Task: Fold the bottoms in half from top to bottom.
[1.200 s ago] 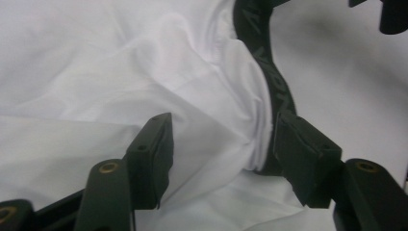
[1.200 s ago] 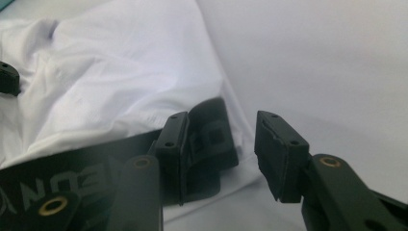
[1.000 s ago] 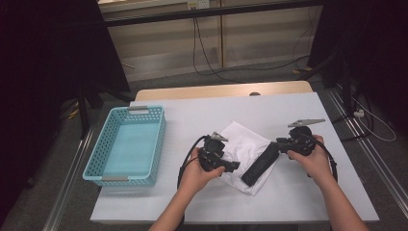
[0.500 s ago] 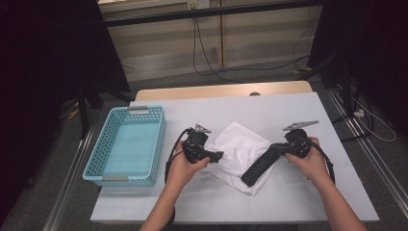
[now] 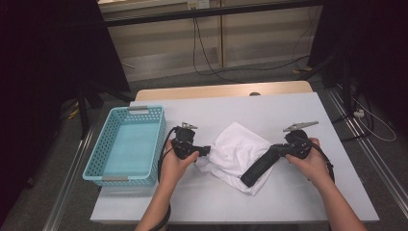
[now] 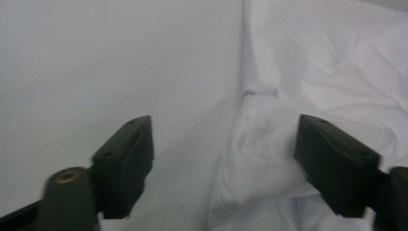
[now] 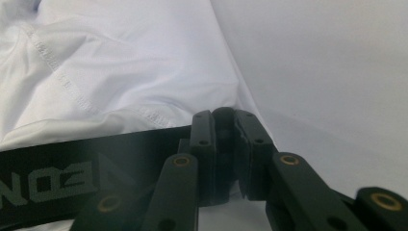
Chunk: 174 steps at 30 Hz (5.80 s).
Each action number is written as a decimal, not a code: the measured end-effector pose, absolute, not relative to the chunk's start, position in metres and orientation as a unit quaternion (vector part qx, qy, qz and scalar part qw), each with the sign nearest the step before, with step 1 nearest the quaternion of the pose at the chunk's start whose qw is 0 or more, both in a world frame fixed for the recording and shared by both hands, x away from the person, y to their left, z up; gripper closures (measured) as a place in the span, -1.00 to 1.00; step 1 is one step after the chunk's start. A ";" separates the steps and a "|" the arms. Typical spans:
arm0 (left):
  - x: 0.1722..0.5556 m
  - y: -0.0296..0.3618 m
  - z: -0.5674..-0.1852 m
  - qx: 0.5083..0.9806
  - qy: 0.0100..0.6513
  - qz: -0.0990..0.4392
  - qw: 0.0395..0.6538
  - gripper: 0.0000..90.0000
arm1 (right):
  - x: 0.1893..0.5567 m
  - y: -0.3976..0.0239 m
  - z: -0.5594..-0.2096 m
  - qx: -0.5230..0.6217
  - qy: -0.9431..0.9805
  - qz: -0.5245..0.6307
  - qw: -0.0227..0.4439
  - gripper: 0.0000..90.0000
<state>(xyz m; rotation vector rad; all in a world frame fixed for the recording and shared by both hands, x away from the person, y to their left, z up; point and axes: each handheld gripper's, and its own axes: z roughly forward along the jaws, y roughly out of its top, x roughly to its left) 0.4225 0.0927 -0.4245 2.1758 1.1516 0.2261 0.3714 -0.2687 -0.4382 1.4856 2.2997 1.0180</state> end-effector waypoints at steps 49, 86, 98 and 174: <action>0.418 0.099 -0.434 0.843 0.451 0.021 0.294 0.45 | 0.369 -0.268 -0.439 0.496 0.791 0.336 0.124 0.76; 0.414 0.093 -0.423 0.851 0.428 0.051 0.302 0.31 | 0.369 -0.267 -0.439 0.493 0.793 0.333 0.131 0.76; 0.410 0.113 -0.423 0.847 0.454 0.012 0.277 0.94 | 0.368 -0.266 -0.439 0.493 0.793 0.331 0.134 0.75; 0.407 0.108 -0.432 0.850 0.426 0.034 0.307 -0.73 | 0.359 -0.251 -0.440 0.504 0.781 0.348 0.119 0.73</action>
